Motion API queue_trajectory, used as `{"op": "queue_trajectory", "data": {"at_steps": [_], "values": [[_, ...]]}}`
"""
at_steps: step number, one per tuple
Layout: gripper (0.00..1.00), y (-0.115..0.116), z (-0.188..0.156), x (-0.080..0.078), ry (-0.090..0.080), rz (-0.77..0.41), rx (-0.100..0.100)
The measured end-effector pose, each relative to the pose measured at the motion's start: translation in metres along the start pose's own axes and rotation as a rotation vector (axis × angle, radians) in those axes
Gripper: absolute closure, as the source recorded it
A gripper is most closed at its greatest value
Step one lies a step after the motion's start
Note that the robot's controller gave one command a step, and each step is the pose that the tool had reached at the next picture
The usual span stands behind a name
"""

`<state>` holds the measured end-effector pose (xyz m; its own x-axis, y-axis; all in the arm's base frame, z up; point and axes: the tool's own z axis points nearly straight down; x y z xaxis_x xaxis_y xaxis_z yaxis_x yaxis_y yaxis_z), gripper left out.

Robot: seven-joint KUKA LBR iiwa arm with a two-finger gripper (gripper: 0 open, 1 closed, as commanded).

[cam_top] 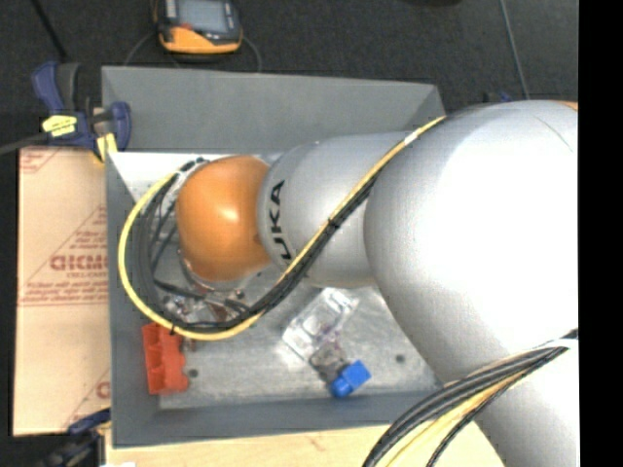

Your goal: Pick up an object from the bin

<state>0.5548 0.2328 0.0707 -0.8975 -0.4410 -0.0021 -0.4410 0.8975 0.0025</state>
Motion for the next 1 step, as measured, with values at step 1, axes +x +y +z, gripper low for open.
{"op": "queue_trajectory", "data": {"at_steps": [1], "values": [[1.0, -0.0231, -0.1421, -0.0318, -0.011, 0.04, 0.006]]}}
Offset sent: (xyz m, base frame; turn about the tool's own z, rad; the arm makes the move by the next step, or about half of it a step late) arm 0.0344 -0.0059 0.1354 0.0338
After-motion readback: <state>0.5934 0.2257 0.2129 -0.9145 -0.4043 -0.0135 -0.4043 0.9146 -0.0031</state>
